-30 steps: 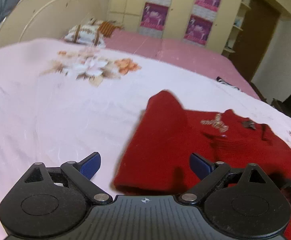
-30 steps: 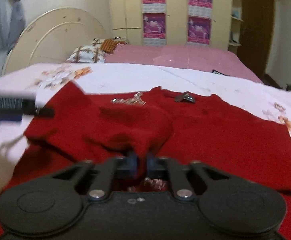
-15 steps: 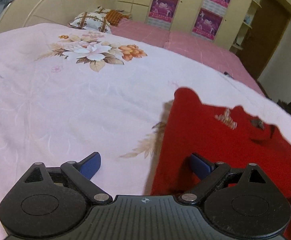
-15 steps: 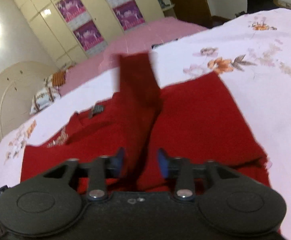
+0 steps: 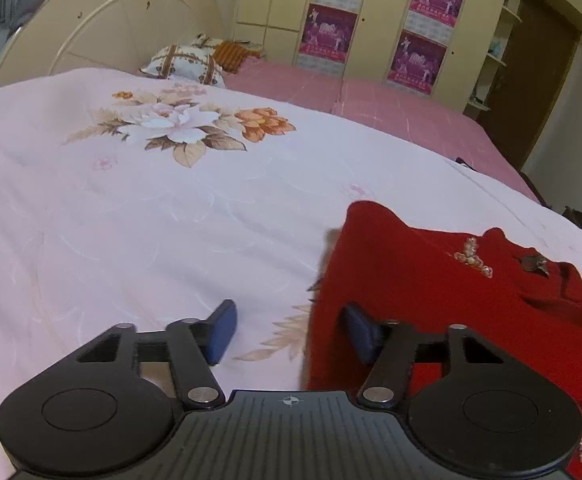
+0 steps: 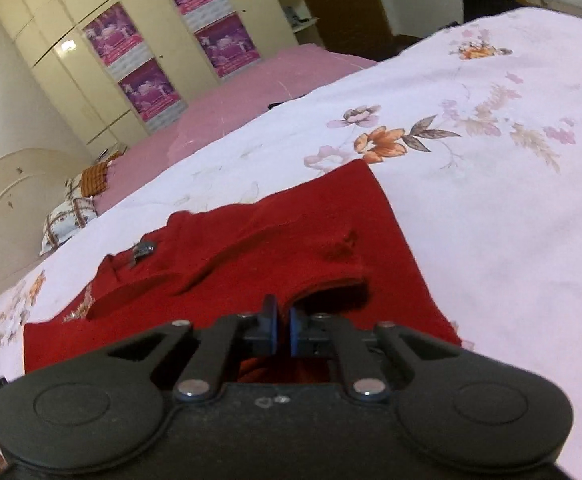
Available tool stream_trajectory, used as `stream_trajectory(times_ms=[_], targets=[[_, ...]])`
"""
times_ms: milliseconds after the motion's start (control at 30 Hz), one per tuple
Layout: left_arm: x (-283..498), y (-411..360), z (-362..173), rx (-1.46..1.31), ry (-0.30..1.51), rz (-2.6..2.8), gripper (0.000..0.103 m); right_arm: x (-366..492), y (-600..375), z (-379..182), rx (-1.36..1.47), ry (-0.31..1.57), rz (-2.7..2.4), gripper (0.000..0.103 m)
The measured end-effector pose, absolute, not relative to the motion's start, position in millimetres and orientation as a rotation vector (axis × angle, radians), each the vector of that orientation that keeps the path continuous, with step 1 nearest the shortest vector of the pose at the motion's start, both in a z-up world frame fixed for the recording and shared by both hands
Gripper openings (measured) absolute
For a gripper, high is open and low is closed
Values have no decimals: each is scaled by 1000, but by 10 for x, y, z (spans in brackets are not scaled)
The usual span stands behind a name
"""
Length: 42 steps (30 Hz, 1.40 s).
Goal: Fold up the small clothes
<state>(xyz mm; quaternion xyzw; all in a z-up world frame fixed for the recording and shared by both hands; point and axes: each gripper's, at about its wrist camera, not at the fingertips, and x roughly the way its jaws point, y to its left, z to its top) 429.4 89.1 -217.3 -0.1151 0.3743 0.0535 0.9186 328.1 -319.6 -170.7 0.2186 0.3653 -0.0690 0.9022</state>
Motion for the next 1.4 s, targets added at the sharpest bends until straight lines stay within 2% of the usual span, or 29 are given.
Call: stream_trajectory(times_ms=[67, 167, 233, 267, 300, 333, 367, 433, 567, 633, 667, 700, 733, 767, 800, 1000, 1067, 1167, 1333, 1367, 1400], targets=[[4286, 903, -2168, -235, 766, 111, 52, 3260, -3220, -1762, 428, 771, -157, 7], [4295, 1006, -2136, -287, 772, 139, 36, 3196, -3204, -1701, 400, 763, -159, 11], [4281, 1045, -2077, -325, 772, 130, 36, 3168, -3201, -1651, 376, 755, -163, 19], [4269, 1038, -2024, -335, 763, 118, 37, 3162, -3211, -1618, 358, 747, -177, 30], [4267, 1013, -1971, -342, 755, 97, 51, 3147, -3231, -1576, 341, 728, -199, 33], [4281, 972, -1923, -342, 747, 70, 69, 3124, -3250, -1526, 325, 697, -221, 33], [4301, 912, -1879, -330, 734, 54, 102, 3105, -3262, -1481, 308, 669, -229, 32], [4354, 769, -1831, -268, 689, 37, 103, 3106, -3256, -1416, 269, 630, -238, 32], [4691, 672, -1980, -236, 757, 7, 103, 3224, -3199, -1423, 266, 644, -189, 32], [4820, 748, -2075, -291, 791, 12, 100, 3289, -3148, -1461, 255, 657, -163, 32], [4879, 782, -2128, -317, 810, 6, 78, 3333, -3124, -1489, 246, 667, -154, 32], [4932, 803, -2172, -328, 826, -1, 66, 3357, -3088, -1510, 240, 675, -150, 32], [4944, 806, -2173, -324, 806, -1, 60, 3398, -3084, -1535, 243, 683, -148, 32], [4957, 800, -2179, -338, 808, -19, 30, 3425, -3077, -1554, 249, 689, -147, 32], [4977, 780, -2186, -350, 818, -42, 17, 3457, -3077, -1576, 254, 696, -148, 32], [5009, 846, -2243, -278, 762, 24, 15, 3557, -2971, -1616, 238, 706, -129, 32], [5052, 961, -2278, -302, 754, 44, 15, 3585, -2939, -1627, 208, 712, -129, 28], [5062, 806, -2269, -176, 742, 42, 15, 3647, -2944, -1801, 94, 758, -152, 22], [4779, 742, -2012, -164, 737, 15, 15, 3624, -2860, -1662, 48, 769, -150, 26], [4659, 714, -1947, -154, 736, -8, 20, 3558, -2837, -1595, 61, 759, -133, 28], [4519, 675, -1887, -145, 734, -36, 43, 3466, -2804, -1530, 68, 745, -105, 28]])
